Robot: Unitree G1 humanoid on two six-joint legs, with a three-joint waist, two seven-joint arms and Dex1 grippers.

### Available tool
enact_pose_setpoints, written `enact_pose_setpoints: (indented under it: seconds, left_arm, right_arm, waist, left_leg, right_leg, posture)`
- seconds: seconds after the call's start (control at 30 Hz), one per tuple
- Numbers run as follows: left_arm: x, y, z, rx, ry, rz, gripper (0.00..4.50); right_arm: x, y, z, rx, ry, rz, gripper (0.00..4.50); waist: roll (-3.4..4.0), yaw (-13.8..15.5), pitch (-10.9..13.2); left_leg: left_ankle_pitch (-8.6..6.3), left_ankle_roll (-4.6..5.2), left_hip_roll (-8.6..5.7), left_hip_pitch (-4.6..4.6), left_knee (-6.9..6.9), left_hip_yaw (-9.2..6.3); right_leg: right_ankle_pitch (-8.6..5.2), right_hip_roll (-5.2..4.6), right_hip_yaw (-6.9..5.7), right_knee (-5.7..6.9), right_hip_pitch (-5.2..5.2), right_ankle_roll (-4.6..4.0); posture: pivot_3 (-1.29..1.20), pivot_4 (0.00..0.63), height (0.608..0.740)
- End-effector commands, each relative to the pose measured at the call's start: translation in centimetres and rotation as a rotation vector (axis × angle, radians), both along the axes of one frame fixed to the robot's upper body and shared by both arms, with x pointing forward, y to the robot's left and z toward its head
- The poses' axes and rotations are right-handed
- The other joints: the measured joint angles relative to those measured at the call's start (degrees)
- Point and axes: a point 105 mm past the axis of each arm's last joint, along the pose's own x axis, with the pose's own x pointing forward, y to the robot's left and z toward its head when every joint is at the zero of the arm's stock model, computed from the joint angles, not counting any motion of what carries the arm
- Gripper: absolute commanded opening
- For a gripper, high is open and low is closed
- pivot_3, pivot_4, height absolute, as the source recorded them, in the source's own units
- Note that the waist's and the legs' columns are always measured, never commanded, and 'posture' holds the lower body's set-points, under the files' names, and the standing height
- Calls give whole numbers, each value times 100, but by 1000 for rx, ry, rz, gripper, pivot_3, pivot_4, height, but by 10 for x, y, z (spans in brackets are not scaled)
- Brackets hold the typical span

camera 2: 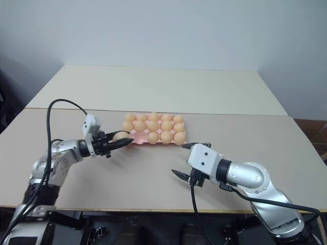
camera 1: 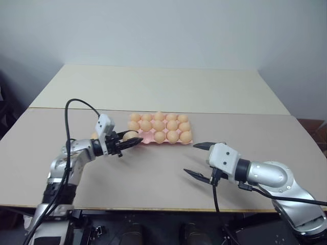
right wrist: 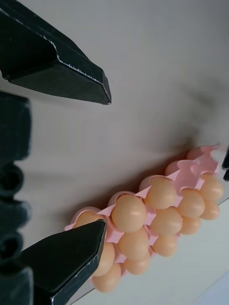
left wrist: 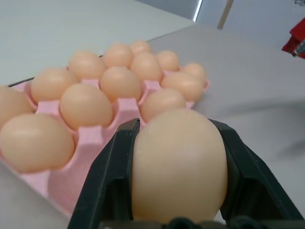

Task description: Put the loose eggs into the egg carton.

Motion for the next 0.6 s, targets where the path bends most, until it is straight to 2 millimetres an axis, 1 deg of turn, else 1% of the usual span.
enact_pose_setpoints:
  seconds: [0.03, 0.1, 0.17, 0.33, 0.4, 0.47, 0.5, 0.6]
  left_arm:
    - [13, -7, 8, 30, -75, 22, 1797]
    - [21, -9, 10, 24, -100, 42, 1797]
    - [24, -12, 11, 24, -128, 39, 1797]
    - [24, -17, 6, 49, -138, -6, 1797]
    - [20, -21, 7, 32, -140, -53, 1797]
    - [21, -22, 8, 27, -147, -53, 2505]
    - [22, -22, 8, 28, -152, -44, 2743]
    - [26, -21, 9, 16, -179, -6, 3738]
  right_arm:
    - [-1, 1, 10, 16, -68, -24, 4500]
    - [-2, 1, 10, 22, -76, -40, 4500]
    - [-3, 1, 9, 23, -78, -50, 4500]
    - [-6, 2, 6, 23, -88, -68, 4500]
    - [-6, 2, 6, 26, -85, -73, 4500]
    - [-6, 2, 6, 24, -85, -68, 4500]
    - [-6, 2, 6, 23, -85, -66, 4500]
    - [-5, 2, 6, 15, -88, -54, 4500]
  waist:
    - [-1, -9, 0]
    - [-1, -12, -1]
    - [-1, -16, -1]
    - [-2, -14, -1]
    - [-2, -16, -1]
    - [-2, -15, -1]
    - [-2, -15, -1]
    - [-2, -15, -1]
  left_leg:
    - [0, 0, 0, -1, 0, -1]
    - [0, 0, 0, -1, 0, -2]
    - [0, 0, -1, -1, 0, -3]
    - [0, 0, -1, 0, 0, -4]
    - [0, 0, -1, 0, 0, -5]
    - [0, 1, -1, -1, 2, -5]
    - [0, 1, -1, -1, 2, -5]
    - [0, 1, -1, -1, 2, -6]
  right_leg:
    - [0, 0, 0, 0, 0, 0]
    - [0, 1, -1, 0, 0, 0]
    - [1, 1, -3, -1, 1, 0]
    - [1, 0, -3, 2, 1, 0]
    - [1, 0, -3, 2, 1, 0]
    - [1, 0, -3, 2, 1, 0]
    - [1, 0, -3, 2, 1, 0]
    - [1, 0, -3, 1, 1, 1]
  posture:
    - [0, 150, 740]
    - [0, 150, 740]
    - [0, 150, 740]
    - [0, 150, 740]
    - [0, 150, 740]
    - [0, 150, 740]
    - [0, 150, 740]
    - [0, 150, 740]
